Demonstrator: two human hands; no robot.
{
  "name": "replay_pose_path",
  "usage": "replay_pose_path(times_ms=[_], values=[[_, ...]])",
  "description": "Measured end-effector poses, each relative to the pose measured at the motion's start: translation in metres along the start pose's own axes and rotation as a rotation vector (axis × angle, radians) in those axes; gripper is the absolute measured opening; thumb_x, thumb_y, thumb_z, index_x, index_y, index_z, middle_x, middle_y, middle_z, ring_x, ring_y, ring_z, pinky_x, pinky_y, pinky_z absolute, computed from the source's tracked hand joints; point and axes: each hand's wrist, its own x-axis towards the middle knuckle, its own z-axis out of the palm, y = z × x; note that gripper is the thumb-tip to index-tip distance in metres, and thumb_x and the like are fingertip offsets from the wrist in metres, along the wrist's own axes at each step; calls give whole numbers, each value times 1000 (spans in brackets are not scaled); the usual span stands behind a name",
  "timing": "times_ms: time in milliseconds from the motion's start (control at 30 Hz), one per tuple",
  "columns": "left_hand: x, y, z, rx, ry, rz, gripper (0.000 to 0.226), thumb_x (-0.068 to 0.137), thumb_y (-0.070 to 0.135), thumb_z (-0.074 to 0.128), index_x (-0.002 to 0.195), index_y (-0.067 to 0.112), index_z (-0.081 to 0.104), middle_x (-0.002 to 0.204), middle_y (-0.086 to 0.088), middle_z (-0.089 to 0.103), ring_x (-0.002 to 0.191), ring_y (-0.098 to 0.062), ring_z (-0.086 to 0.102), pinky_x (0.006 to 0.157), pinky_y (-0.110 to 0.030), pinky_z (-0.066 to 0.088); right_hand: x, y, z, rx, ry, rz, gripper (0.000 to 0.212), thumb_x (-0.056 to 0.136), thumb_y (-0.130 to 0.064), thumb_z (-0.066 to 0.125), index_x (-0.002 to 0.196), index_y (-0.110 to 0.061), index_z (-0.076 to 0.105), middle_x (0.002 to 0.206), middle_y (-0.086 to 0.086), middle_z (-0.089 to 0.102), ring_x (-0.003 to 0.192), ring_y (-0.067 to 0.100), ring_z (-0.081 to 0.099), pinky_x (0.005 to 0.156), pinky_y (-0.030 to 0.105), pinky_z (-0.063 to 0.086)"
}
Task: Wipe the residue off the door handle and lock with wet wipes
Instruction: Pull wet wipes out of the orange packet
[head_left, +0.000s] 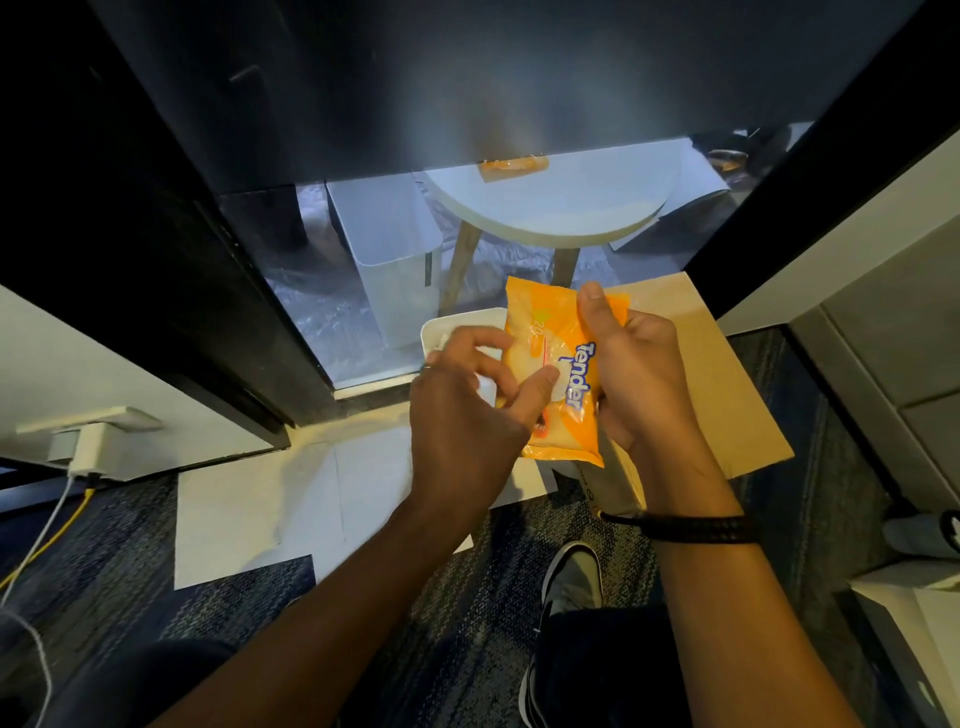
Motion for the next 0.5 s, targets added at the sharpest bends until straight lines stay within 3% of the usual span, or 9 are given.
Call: replay_pose_path(times_ms=[67,100,167,233,333,400,433,500], values=[[10,-7,-2,17,-19,-63,68,72,49,95,123,30,54,113,11,62,103,-2,57,84,-13,45,-1,1,3,-11,-7,9,41,102,-43,64,89,-4,67,83,29,67,74,31,69,71,49,60],[14,-5,-5,-65,-118,-157,68,75,48,94,126,29,53,120,10,61,104,-5,61,84,-14,51,-2,3,4,-6,-5,5,46,101,-43,65,89,0,67,84,32,68,74,31,69,71,52,61],[21,-5,-11,-284,-383,-341,38,90,39,85,118,23,64,105,6,75,88,-10,72,78,-28,62,-3,5,7,14,0,-23,54,101,-44,66,86,8,63,81,31,64,72,31,65,68,52,57],[21,-6,-14,-371,-507,-382,18,99,33,74,111,20,71,89,-1,79,81,-17,75,78,-35,62,-3,9,8,-18,6,-86,62,100,-46,67,83,13,53,76,21,59,69,28,58,65,47,51],[22,-12,-9,-383,-493,-371,27,101,36,71,124,21,69,109,-1,81,99,-23,79,94,-47,63,-5,13,5,-224,76,-259,34,98,-47,68,99,-13,69,96,4,70,83,16,69,76,38,60],[23,-18,-6,-317,-424,-354,24,104,39,68,123,24,68,108,0,80,96,-21,78,96,-51,62,-6,9,-3,-449,166,-499,23,96,-43,73,115,-30,67,113,-5,60,92,7,61,80,24,54],[23,-20,-4,-305,-390,-348,21,105,40,66,121,26,68,105,1,80,93,-19,76,96,-50,62,-5,7,-8,-549,150,-603,19,95,-37,75,112,-31,68,110,-6,57,86,5,56,75,19,48],[25,-23,-2,-295,-342,-330,19,107,40,62,121,28,66,107,1,78,96,-19,75,95,-48,62,-6,3,-17,-656,-50,-662,5,93,-24,78,96,-25,75,95,-8,61,71,5,51,65,18,42]])
